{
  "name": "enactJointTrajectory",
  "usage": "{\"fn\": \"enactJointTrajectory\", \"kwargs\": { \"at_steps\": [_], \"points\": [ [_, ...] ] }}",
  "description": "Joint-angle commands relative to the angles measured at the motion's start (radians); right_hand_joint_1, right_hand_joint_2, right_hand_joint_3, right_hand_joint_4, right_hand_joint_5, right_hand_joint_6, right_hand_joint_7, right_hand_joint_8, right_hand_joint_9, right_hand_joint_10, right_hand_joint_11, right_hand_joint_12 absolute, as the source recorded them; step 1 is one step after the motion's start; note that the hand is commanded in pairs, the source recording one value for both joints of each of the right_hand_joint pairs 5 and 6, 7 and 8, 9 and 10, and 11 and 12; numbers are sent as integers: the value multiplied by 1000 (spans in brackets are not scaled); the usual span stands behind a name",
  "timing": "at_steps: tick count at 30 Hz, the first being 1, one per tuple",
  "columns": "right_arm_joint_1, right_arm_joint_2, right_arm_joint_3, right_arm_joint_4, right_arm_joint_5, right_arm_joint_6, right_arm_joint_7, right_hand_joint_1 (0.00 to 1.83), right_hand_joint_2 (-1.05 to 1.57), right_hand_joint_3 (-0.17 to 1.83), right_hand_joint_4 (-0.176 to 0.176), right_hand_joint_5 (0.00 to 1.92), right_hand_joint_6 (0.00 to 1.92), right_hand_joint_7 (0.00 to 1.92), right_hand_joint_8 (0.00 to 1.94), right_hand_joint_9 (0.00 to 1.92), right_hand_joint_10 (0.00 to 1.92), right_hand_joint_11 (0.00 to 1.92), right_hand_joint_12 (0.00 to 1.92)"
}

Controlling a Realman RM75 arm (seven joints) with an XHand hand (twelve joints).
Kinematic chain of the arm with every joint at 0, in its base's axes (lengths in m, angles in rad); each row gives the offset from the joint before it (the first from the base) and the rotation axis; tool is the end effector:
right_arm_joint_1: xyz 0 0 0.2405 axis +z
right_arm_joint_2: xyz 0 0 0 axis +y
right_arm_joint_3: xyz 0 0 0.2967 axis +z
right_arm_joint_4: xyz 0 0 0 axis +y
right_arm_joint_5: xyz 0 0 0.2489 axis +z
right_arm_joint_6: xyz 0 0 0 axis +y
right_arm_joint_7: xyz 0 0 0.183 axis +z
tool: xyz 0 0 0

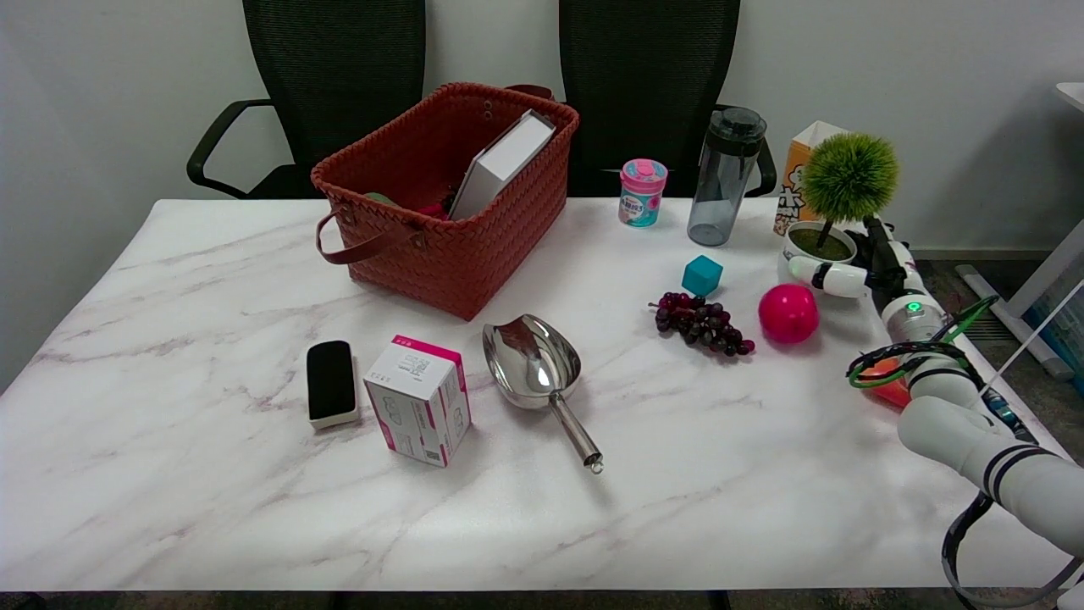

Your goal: Pick up the potted plant.

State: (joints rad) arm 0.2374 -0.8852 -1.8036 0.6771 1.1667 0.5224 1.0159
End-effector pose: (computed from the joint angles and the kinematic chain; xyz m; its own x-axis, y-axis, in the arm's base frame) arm -0.3658 -0.3920 0.6278 0.3077 0.5301 0.7902 -0.9498 0.2197 0.2225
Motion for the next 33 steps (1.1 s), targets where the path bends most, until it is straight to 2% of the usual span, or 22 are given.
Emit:
{"fn": "enactJointTrajectory", "kwargs": {
  "at_steps": [1,11,22,33],
  "points": [
    [-1,0,2,-11,0,15,3,1287,414,664,0,0,0,271,271,375,375,304,304],
    [-10,0,5,-15,2,29,7,1266,289,801,0,105,105,315,315,425,425,337,337],
    [-13,0,5,-15,2,41,8,1244,223,896,0,402,402,364,364,455,455,358,358],
    [-17,0,5,-11,2,57,8,1229,224,858,0,521,521,495,495,535,535,372,372]
  ]
}}
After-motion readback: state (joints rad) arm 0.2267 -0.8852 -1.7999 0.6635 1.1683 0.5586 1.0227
